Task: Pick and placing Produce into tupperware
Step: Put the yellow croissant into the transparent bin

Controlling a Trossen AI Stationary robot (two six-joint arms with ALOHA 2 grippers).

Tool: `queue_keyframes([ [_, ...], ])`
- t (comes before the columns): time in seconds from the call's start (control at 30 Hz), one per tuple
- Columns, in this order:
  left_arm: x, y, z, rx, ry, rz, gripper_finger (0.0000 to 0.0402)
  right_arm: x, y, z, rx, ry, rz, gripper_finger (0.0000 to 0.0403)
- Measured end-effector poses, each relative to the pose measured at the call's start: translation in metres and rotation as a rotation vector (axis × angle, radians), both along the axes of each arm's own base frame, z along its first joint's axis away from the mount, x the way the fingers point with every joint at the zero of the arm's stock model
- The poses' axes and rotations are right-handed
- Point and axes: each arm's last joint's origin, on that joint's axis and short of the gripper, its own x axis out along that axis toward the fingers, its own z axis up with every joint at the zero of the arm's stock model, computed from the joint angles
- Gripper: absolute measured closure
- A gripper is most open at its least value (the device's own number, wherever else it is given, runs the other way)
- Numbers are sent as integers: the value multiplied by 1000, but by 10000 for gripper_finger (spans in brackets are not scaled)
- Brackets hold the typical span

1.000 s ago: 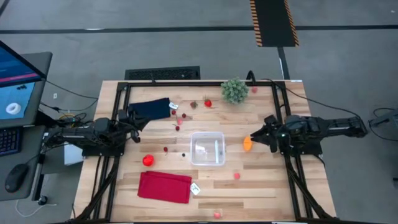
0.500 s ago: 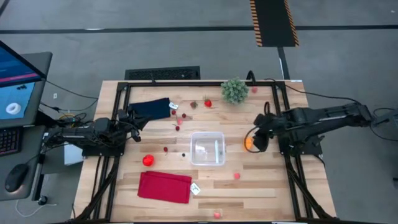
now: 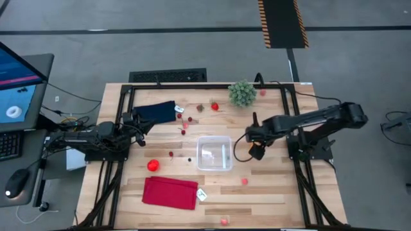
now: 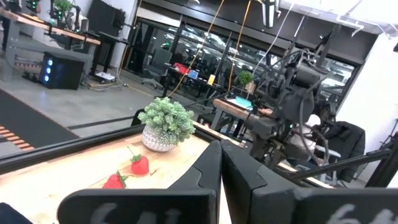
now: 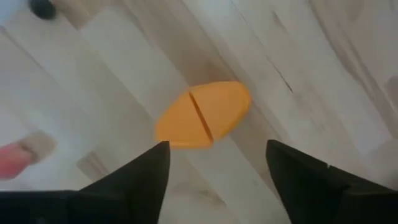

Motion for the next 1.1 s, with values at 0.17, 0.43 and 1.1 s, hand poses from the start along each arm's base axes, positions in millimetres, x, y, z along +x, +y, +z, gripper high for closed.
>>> queue_keyframes([
  [0.17, 0, 0, 0, 0, 0, 0, 401, 9, 1, -13, -1, 41, 30, 77],
  [0.43, 0, 0, 0, -4, 0, -1, 401, 21, -1, -24, 1, 24, 10, 52],
  [1.1, 1, 0, -4, -30, 29, -9, 401, 26, 0, -51, -7, 170, -23, 47],
])
